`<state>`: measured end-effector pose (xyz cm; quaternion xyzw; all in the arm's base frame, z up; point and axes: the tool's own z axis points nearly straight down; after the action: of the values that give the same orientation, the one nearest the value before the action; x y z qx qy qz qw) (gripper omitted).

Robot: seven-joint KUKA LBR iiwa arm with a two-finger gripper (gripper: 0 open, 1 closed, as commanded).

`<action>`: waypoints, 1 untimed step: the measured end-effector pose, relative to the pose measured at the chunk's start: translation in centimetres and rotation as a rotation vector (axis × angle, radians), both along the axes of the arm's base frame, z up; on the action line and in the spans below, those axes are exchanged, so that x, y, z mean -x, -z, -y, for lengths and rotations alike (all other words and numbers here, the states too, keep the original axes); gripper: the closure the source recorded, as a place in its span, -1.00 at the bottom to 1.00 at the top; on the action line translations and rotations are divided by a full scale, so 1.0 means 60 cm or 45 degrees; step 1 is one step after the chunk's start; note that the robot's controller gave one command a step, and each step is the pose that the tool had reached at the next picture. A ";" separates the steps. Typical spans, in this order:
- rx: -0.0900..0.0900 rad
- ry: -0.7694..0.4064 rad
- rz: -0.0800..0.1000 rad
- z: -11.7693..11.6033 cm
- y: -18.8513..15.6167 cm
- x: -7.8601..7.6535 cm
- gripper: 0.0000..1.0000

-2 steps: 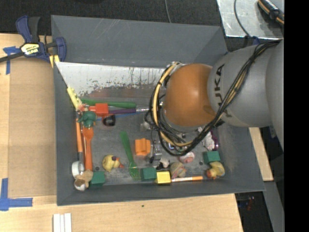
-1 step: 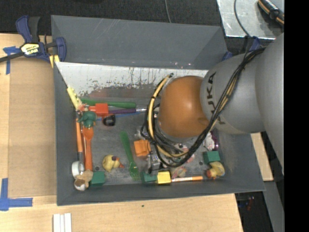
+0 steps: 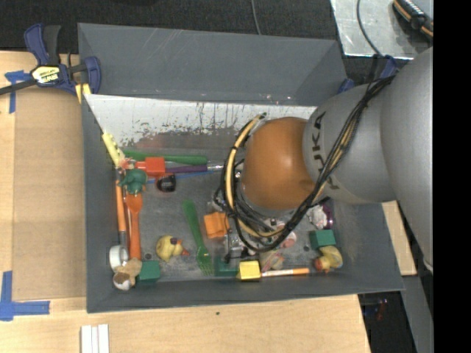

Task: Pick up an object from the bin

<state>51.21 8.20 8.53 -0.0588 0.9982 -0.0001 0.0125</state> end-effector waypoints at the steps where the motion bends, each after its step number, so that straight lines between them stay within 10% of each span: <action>1: 0.000 0.087 -0.016 0.008 -0.013 -0.001 -1.00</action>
Offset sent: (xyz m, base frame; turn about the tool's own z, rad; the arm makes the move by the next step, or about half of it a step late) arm -0.0003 0.0138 -0.0153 -0.0458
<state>51.27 7.72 9.32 -0.0245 0.9997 0.0000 0.0061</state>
